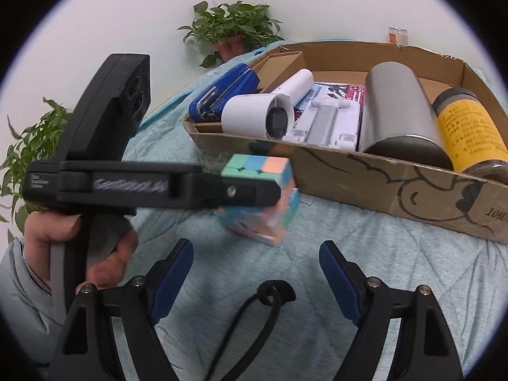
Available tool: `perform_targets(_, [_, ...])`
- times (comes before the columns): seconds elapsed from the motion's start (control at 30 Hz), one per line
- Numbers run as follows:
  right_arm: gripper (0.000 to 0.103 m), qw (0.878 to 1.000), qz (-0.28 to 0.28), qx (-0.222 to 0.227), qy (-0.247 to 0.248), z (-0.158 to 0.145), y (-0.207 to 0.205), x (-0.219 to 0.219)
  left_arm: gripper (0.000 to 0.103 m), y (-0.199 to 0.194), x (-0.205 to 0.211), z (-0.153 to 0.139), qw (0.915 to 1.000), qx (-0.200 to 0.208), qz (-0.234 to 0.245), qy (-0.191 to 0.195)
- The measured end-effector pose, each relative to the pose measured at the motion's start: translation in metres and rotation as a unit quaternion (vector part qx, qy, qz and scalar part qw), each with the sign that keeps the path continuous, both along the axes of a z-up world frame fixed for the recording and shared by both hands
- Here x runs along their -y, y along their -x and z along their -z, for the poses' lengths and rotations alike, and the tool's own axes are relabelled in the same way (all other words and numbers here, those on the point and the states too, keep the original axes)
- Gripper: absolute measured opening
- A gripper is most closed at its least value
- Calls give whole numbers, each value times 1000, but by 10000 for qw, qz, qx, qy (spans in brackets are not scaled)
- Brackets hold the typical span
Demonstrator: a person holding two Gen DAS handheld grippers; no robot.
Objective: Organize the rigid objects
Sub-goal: 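Withdraw both grippers and move them to the pastel Rubik's cube, then close both grippers on the Rubik's cube and lift it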
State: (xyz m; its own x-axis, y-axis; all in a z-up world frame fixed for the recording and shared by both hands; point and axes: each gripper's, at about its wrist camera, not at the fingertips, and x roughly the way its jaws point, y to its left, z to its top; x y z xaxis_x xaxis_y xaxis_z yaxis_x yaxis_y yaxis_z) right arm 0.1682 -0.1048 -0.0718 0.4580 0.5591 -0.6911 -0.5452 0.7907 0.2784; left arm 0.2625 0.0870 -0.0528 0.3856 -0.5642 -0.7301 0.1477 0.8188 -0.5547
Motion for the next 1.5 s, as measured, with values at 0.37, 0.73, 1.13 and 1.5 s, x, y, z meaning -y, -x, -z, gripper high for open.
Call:
perform_targets(0.37, [54, 9968, -708, -12, 358, 8, -30, -14, 69, -3, 0, 7, 9989, -154, -370, 243])
perform_targets(0.73, [47, 9970, -514, -131, 571, 24, -32, -31, 66, -7, -14, 8, 9982, -183, -451, 339])
perform_targets(1.13, [46, 9949, -371, 820, 453, -44, -4, -23, 65, 17, -5, -81, 9955, 844, -421, -45])
perform_targets(1.5, [46, 9871, -329, 1446, 610, -104, -71, -20, 65, -58, -11, -155, 9889, 1430, -179, -356])
